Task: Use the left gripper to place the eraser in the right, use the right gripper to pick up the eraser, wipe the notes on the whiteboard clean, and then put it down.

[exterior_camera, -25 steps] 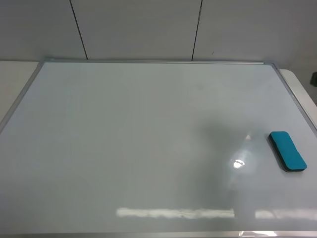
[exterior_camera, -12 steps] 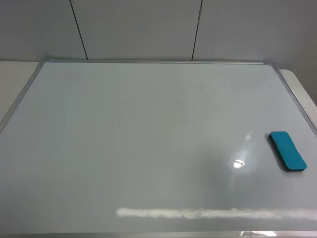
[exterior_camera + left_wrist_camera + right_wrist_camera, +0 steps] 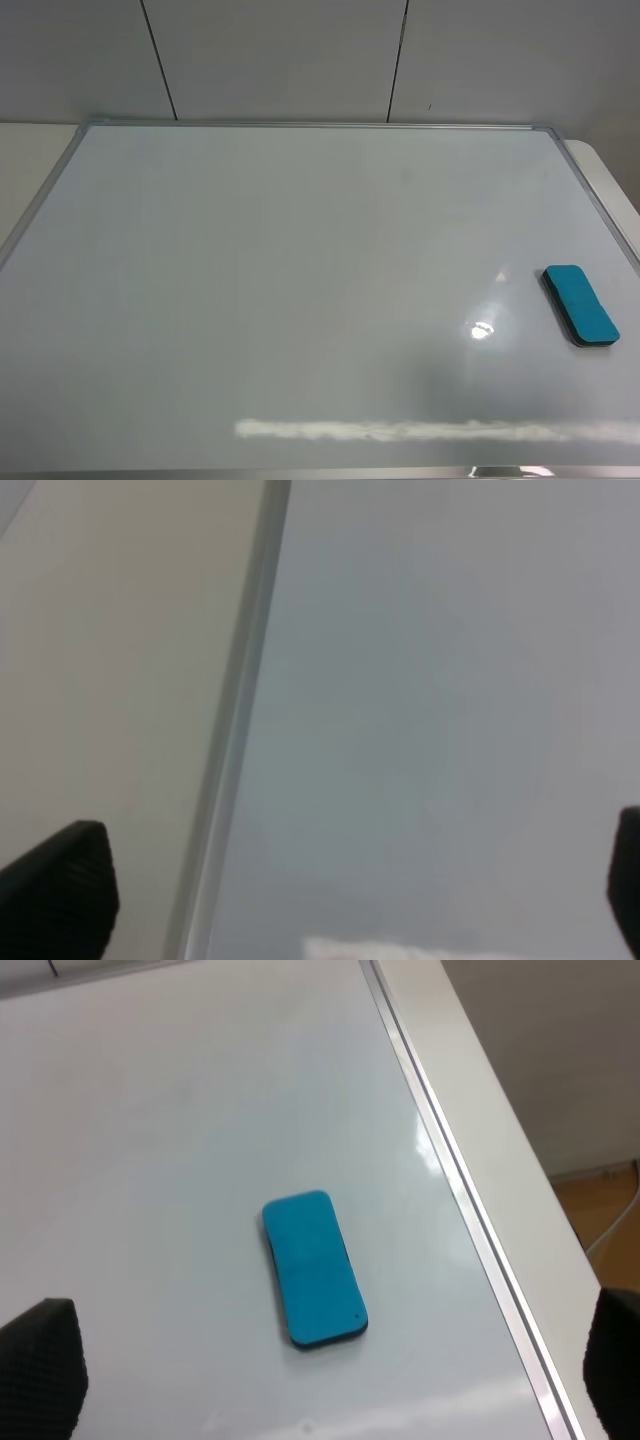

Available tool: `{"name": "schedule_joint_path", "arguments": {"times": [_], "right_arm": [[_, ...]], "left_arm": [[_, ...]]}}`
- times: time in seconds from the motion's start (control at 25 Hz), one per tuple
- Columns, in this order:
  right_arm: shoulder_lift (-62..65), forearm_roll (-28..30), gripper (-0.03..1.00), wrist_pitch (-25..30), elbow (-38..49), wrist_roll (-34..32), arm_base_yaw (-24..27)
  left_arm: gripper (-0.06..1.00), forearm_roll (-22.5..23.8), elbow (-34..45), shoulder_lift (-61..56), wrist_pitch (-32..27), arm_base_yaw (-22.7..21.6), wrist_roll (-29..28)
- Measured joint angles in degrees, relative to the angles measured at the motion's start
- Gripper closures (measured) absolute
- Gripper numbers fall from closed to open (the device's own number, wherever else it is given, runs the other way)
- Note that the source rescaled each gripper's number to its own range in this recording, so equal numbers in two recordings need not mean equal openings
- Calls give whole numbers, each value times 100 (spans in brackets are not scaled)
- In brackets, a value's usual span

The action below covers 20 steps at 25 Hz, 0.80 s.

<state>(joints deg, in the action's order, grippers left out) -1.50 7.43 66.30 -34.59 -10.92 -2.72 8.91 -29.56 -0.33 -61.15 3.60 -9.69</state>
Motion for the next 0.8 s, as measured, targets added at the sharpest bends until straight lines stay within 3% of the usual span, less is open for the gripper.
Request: {"name": "schedule_joint_path", "arguments": {"times": [0.32,0.48,0.8], "right_arm": [[165,-47,-3,-276,469,173,0],[165,-291,-3,-465,571,629,0],[165,-428,-3,-480,576,855,0]], "left_arm": [[-6,0,0,0,0,0,0],[-6,0,0,0,0,0,0],[-6,0,0,0,0,0,0]]}}
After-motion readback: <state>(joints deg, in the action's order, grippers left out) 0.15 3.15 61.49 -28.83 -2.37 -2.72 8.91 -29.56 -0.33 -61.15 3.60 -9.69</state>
